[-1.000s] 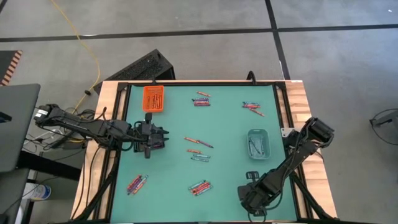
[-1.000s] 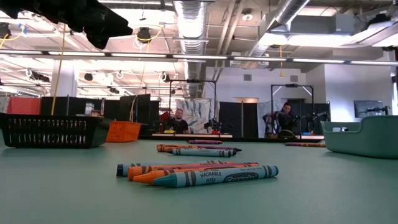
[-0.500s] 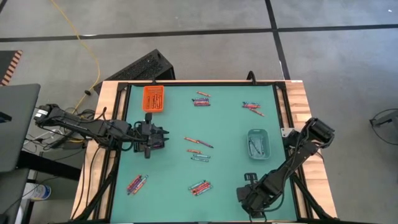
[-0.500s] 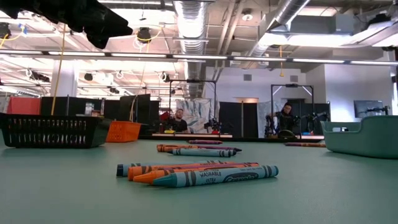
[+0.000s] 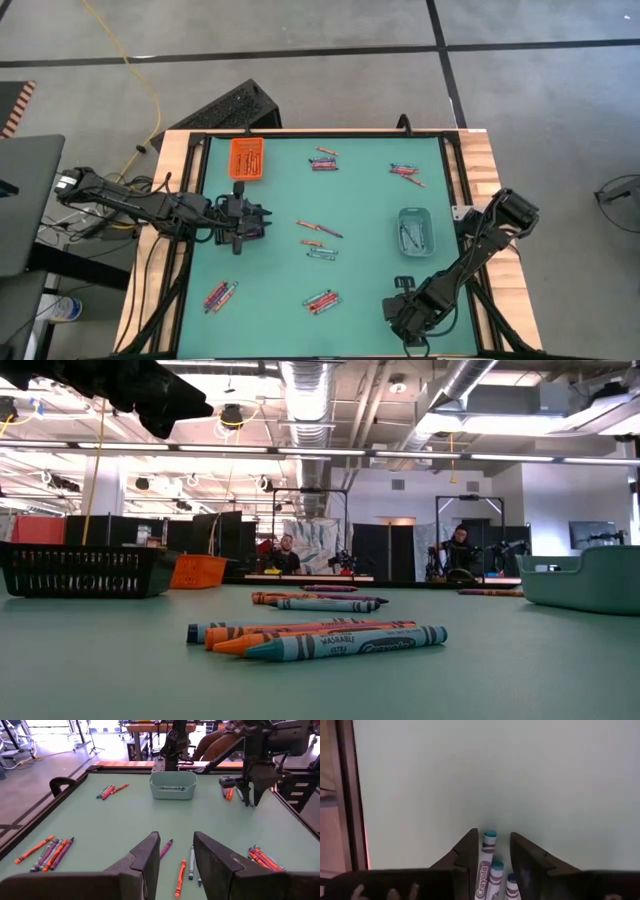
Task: Sort crayons
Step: Put the light blue crayon into the blue bin
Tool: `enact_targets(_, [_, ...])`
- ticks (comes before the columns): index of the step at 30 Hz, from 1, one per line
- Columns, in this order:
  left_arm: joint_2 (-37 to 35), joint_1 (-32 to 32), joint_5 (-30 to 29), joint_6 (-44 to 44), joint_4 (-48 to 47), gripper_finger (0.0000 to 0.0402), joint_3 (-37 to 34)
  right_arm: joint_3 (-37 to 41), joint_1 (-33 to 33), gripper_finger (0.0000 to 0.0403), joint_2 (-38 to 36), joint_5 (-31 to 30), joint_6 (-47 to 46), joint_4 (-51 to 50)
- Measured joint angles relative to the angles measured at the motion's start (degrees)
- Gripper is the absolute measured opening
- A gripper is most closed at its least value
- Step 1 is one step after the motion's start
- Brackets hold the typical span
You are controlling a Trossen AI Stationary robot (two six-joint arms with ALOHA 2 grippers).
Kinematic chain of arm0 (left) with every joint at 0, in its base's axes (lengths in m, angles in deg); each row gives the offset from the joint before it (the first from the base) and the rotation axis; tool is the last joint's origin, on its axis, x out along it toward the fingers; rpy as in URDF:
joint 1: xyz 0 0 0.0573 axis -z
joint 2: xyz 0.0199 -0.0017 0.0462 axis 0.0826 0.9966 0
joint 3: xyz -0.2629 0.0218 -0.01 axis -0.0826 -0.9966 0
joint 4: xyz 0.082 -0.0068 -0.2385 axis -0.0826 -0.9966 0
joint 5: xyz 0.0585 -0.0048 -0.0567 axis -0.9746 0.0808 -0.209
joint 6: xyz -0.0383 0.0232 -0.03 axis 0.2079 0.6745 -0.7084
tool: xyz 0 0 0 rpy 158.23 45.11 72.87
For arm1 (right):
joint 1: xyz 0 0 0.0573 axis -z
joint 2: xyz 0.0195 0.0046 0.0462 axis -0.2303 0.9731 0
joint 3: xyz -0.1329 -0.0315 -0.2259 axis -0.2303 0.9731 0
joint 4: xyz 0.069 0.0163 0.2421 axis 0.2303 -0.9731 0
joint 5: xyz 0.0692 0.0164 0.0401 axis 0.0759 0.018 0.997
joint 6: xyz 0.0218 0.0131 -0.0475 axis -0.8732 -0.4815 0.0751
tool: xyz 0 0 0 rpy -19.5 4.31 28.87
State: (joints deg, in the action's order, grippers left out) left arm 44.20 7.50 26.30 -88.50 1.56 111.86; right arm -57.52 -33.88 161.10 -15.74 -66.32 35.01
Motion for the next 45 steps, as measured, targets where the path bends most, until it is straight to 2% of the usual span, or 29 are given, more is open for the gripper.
enact_targets(6, [-0.02,-0.01,0.0,0.02,-0.07,0.0109,0.0,2.51,0.0,0.0102,-0.18,-0.26,0.52,0.74])
enact_targets(16, [-0.02,0.01,0.0,0.28,-0.42,0.0109,0.0,2.74,0.1,0.0008,-0.14,-0.47,2.82,0.27])
enact_targets(23, [-0.02,-0.01,-0.02,0.83,-0.76,0.0109,0.0,1.75,0.15,0.0009,-0.24,-0.14,3.68,-0.35])
enact_targets(27, [-0.02,0.0,-0.02,0.83,-1.03,0.0109,0.0,0.62,0.6,0.0007,-1.6,-2.11,6.74,-0.87])
enact_targets(35, [-0.02,-0.01,-0.01,0.85,-1.81,0.0109,0.0,0.16,3.58,0.0007,-11.28,-6.14,9.56,-1.45])
enact_targets(37, [-0.02,0.0,-0.02,0.85,-1.79,0.0109,0.0,0.05,4.04,0.0007,-14.39,-9.75,9.35,-3.28])
enact_targets(41, [-0.02,-0.01,-0.01,1.49,-1.78,0.0109,0.0,0.07,7.12,0.0007,-19.32,-21.0,5.99,-11.98])
enact_targets(45, [0.0,-0.01,-0.02,1.46,-1.78,0.0109,0.0,0.03,12.67,0.0007,-23.38,-26.74,0.57,-21.92])
